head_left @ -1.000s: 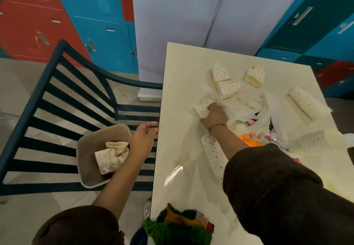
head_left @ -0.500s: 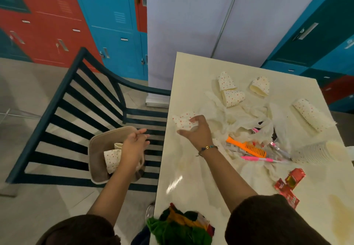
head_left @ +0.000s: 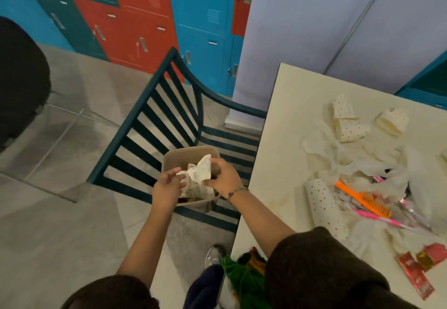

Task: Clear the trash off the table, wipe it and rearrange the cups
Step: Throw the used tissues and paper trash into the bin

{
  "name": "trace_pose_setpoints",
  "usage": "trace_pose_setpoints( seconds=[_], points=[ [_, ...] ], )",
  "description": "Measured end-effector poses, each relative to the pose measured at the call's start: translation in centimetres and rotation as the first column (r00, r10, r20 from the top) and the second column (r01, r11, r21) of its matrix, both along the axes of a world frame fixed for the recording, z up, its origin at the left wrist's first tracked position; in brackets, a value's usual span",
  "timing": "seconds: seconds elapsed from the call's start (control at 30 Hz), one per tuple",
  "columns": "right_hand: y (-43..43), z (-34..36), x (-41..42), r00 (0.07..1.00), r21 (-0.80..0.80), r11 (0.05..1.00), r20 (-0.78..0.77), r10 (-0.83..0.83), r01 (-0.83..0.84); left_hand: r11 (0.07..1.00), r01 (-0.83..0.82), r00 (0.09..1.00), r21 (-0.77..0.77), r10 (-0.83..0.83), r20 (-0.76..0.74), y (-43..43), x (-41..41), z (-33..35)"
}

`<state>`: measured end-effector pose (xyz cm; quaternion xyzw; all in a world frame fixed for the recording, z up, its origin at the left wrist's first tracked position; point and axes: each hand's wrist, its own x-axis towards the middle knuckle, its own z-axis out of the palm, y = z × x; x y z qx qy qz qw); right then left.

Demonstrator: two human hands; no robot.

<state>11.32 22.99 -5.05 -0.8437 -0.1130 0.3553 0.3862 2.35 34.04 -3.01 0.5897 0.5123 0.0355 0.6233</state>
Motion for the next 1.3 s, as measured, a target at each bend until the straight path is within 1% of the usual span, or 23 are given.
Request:
trace_pose_setpoints(
  seconds=[0.17, 0.27, 0.4, 0.53, 0.63, 0.77, 0.83, 1.0, 1.13, 1.3],
  points=[
    [-1.6, 0.5, -0.6, 0.998, -0.009, 0.998, 0.011, -0.067, 0.067, 1.000, 0.018, 1.000, -0.001, -0.018, 0.021, -0.8, -0.2, 0.3],
    [-4.6, 2.2, -0.4, 0.988, 0.044, 0.987, 0.012, -0.156, 0.156, 0.997, 0.070, 0.997, -0.012, -0.070, 0.034, -2.8, 0.5, 1.1],
    [-11.1, 4.7, -0.6, 0.954, 0.148, 0.950, 0.080, -0.290, 0.276, 0.987, 0.156, 0.983, -0.021, -0.154, 0.097, -7.3, 1.8, 2.8],
    [-18.7, 6.6, -1.6, 0.887, 0.225, 0.881, 0.113, -0.447, 0.416, 0.963, 0.269, 0.950, -0.033, -0.260, 0.172, -13.2, 3.0, 4.7],
    [-25.3, 8.0, -3.2, 0.838, 0.258, 0.832, 0.123, -0.532, 0.491, 0.936, 0.352, 0.920, -0.001, -0.346, 0.184, -18.9, 3.4, 6.0],
    [-33.3, 9.3, -5.5, 0.792, 0.272, 0.794, 0.146, -0.592, 0.544, 0.897, 0.442, 0.870, 0.030, -0.437, 0.228, -26.2, 2.9, 7.4],
    [-36.6, 9.5, -6.2, 0.781, 0.280, 0.785, 0.154, -0.606, 0.554, 0.886, 0.462, 0.853, 0.053, -0.460, 0.246, -29.6, 2.4, 8.1],
    [-43.3, 10.8, -6.2, 0.753, 0.324, 0.749, 0.140, -0.643, 0.578, 0.861, 0.505, 0.816, 0.053, -0.497, 0.296, -36.6, 2.3, 9.0],
    [-46.3, 12.0, -3.6, 0.732, 0.376, 0.727, 0.162, -0.662, 0.574, 0.824, 0.557, 0.772, 0.105, -0.560, 0.301, -39.7, 4.1, 9.8],
    [-48.0, 13.5, 2.8, 0.728, 0.361, 0.746, 0.215, -0.651, 0.560, 0.802, 0.573, 0.748, 0.167, -0.596, 0.292, -40.7, 9.1, 10.0]
  ],
)
